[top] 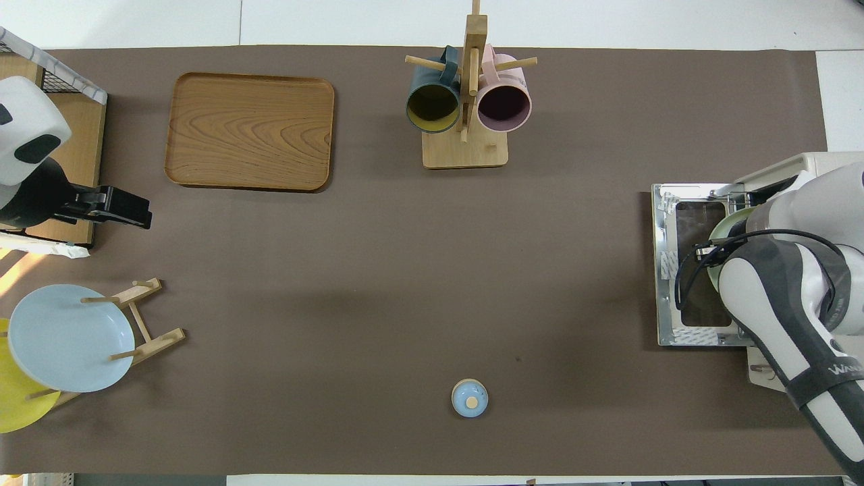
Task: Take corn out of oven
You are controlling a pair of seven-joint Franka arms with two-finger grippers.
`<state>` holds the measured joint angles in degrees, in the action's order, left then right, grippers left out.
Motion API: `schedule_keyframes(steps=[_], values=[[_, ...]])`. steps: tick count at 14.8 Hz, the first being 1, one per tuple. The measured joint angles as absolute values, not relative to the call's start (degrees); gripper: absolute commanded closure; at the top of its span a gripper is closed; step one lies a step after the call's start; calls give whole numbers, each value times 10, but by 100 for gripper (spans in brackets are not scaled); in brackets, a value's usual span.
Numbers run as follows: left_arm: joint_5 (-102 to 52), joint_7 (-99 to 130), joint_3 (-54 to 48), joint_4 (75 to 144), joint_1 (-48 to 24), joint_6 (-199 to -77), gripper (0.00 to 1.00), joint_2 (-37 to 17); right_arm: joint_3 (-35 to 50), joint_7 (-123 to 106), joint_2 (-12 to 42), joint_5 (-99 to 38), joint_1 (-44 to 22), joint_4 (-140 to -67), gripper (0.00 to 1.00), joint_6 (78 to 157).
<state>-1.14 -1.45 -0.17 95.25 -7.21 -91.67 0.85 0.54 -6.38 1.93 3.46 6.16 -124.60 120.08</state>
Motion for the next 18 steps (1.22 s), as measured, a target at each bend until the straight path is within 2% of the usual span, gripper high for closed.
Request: schedule_keyframes(steps=[2,5,9,11,14,16,18], values=[[-11,-15,-2,952,-72,-917,0,8,8,-59,10,48,39,-1241,100,1189],[-11,-15,-2,952,-72,-917,0,8,13,8,13,56,-50,-1200,100,1138],[-11,-15,-2,952,-72,-917,0,8,17,144,55,56,-175,-1112,100,1087],[-11,-15,-2,952,-72,-918,0,8,17,247,105,57,-249,-1053,100,1063],[-11,-15,-2,952,-72,-920,0,8,18,385,228,57,-343,-916,100,1042],[-11,-15,-2,952,-72,-920,0,8,17,423,291,57,-374,-866,100,1060],[-11,-15,-2,952,-72,-920,0,8,17,453,319,44,-389,-851,100,1095]])
